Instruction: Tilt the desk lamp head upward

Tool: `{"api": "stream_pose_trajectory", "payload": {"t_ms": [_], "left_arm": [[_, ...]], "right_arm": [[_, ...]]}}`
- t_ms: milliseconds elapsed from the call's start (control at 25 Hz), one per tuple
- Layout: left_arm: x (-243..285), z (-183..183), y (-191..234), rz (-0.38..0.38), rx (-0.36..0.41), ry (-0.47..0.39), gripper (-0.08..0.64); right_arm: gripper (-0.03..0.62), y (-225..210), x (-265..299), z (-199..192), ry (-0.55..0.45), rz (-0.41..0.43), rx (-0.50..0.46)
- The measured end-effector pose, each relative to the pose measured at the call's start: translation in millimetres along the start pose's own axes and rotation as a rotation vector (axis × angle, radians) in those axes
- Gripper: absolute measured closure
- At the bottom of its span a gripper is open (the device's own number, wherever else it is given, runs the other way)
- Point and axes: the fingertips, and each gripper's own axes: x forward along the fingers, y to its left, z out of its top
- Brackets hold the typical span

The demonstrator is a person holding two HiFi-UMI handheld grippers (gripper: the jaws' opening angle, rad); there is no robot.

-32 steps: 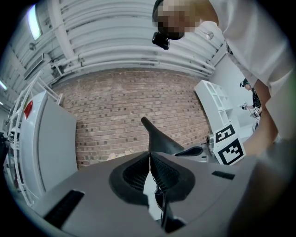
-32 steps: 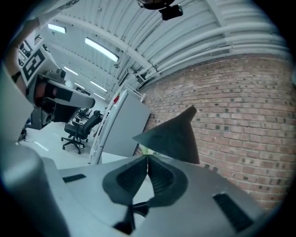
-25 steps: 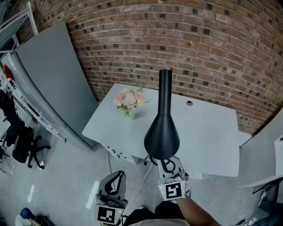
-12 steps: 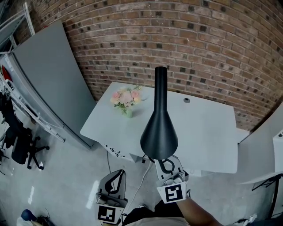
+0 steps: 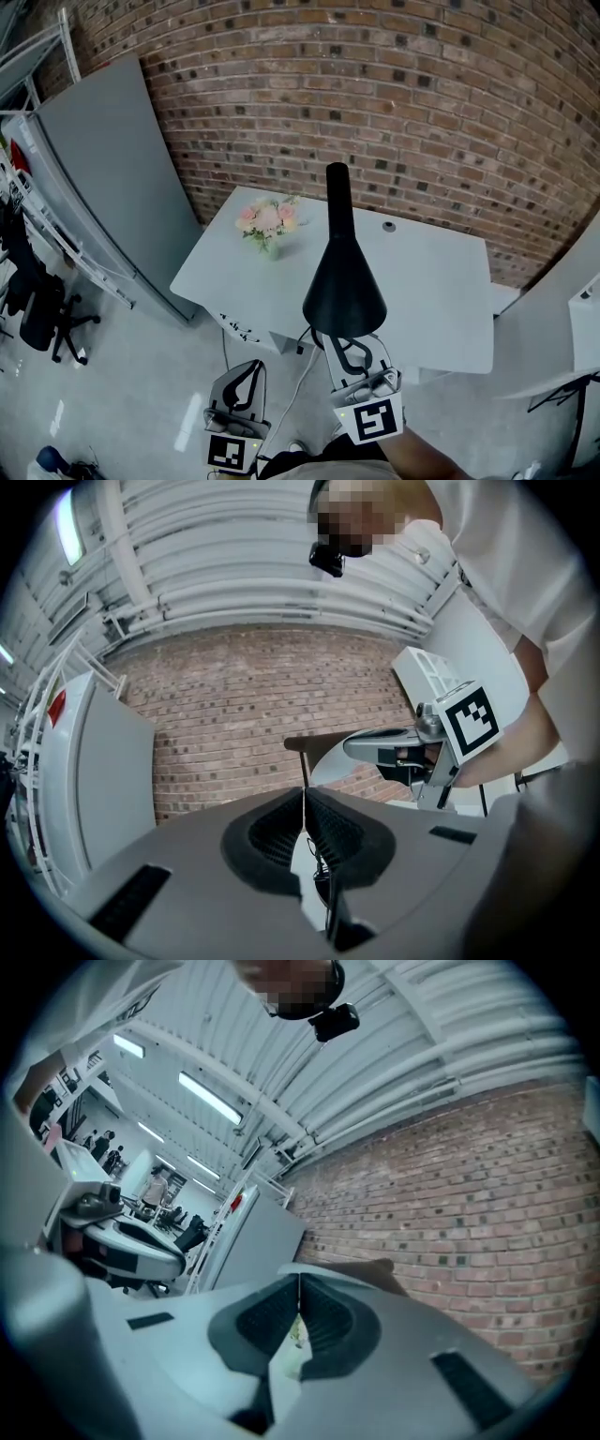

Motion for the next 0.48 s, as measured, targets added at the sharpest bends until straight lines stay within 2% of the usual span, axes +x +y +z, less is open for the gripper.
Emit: {"api": "stream_pose_trajectory", "payload": {"t_ms": [480], "left_arm": [[0,8,-9,-0.013,-0.043,-0.032,0.546]], "right_arm": [[0.574,-14,5,44,0.020,0.006,-0.062]]}}
